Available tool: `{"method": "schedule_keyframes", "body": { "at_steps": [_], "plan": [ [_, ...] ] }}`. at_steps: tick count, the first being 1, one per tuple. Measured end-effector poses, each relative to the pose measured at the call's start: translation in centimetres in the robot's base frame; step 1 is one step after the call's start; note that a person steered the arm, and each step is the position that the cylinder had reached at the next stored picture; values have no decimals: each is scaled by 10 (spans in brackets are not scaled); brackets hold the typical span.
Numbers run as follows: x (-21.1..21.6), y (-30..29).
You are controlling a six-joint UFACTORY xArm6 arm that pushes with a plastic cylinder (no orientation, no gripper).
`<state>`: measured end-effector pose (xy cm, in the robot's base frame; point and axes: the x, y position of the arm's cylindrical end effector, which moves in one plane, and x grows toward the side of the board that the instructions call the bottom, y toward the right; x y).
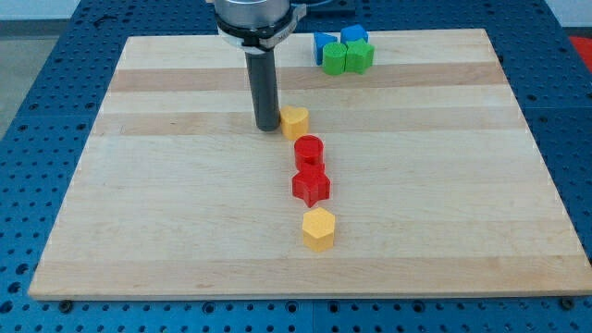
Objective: Push the yellow heart closer to the red circle
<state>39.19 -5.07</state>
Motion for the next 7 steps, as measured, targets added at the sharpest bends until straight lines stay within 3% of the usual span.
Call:
{"method": "schedule_keyframes", "body": {
  "at_steps": [2,4,7],
  "plan": [
    [0,15],
    [-30,23],
    [-19,58]
  ]
}}
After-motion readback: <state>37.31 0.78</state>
